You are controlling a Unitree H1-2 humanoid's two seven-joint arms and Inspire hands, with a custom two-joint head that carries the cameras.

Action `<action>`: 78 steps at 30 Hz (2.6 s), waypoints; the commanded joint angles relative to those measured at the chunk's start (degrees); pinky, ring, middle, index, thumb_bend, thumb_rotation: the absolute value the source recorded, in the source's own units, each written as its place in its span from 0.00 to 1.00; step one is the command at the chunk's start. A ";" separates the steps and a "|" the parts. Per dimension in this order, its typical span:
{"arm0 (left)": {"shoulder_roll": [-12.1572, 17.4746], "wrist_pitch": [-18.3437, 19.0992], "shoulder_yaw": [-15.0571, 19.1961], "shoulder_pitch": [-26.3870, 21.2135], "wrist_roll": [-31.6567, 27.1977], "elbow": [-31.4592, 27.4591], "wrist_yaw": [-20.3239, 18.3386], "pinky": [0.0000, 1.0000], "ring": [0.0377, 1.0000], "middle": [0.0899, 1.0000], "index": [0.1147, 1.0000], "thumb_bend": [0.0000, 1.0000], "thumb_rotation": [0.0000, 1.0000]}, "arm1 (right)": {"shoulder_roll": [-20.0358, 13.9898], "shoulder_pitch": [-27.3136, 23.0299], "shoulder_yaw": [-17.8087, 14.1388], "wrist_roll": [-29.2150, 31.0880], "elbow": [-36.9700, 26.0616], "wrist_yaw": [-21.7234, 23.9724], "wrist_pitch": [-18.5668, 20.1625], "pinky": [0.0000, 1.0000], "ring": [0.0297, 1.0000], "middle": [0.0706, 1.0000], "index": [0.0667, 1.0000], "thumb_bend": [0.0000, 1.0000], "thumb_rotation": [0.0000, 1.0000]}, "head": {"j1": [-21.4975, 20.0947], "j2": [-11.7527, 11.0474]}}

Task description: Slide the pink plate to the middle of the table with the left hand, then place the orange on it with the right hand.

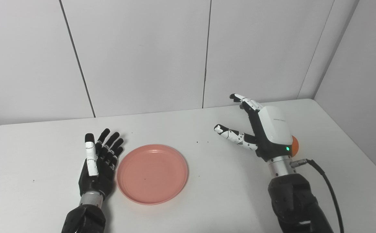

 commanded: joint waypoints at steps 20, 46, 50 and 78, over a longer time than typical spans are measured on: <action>-0.16 1.80 -1.18 0.45 1.43 1.85 1.14 0.96 0.84 0.81 0.84 0.87 0.85 | -12.48 -2.32 -3.67 -1.38 10.21 -3.56 -1.90 0.66 0.70 0.72 0.73 0.80 0.92 | 0.82 0.03; -0.18 1.99 -1.08 0.98 1.44 1.40 0.78 0.97 0.84 0.81 0.85 0.88 0.84 | -16.79 -2.45 0.78 0.58 23.35 -8.45 -0.82 0.64 0.67 0.69 0.70 0.79 0.88 | 0.97 0.55; -0.16 2.31 -1.26 1.14 1.64 1.08 0.99 0.96 0.84 0.81 0.85 0.87 0.84 | -16.77 -2.88 1.93 0.06 24.31 -8.43 -0.52 0.62 0.66 0.69 0.70 0.78 0.88 | 0.97 0.55; 0.28 3.56 -1.51 1.67 1.72 -0.20 1.55 0.94 0.83 0.79 0.85 0.85 0.85 | -18.47 -3.06 4.60 0.68 32.80 -7.02 1.63 0.64 0.67 0.70 0.71 0.77 0.85 | 1.48 1.18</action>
